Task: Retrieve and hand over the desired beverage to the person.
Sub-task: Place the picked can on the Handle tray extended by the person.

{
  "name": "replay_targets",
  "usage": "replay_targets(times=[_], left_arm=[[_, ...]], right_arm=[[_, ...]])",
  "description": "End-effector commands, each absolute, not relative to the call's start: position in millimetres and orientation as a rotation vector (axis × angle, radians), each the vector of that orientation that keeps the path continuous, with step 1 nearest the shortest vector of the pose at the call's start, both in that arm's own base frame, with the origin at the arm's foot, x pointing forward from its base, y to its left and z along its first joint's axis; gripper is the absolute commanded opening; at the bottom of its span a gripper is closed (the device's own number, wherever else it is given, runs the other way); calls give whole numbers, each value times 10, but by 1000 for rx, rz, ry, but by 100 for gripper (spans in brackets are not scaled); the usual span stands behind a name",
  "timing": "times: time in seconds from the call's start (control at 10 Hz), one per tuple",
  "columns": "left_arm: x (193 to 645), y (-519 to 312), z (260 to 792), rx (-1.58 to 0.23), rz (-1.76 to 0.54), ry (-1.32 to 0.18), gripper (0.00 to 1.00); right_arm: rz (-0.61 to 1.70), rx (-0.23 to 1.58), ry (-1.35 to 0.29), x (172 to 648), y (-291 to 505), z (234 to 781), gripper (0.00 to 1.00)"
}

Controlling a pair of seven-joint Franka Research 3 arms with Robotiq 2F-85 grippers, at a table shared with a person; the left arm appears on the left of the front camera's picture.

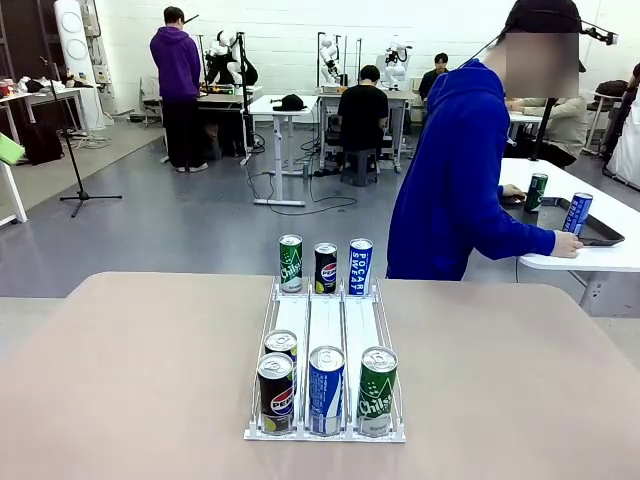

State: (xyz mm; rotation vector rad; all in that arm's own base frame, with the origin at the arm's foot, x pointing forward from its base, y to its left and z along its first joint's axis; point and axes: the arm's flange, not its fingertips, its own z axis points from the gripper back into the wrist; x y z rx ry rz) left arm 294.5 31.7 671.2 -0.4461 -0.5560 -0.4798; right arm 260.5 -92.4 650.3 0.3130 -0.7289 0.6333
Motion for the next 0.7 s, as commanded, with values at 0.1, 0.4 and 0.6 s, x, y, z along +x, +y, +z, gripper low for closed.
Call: replay_targets(times=[0.1, 0.4, 0.6], left_arm=[[2936, 353, 6678, -453, -475, -560, 100], [2936, 353, 6678, -453, -475, -560, 100], [2936, 353, 6678, -453, -475, -560, 100]], right_arm=[[634, 313, -729, 2628, -910, 6493, 100], [634, 313, -729, 2628, -910, 6493, 100], [634, 313, -729, 2628, -910, 6493, 100]])
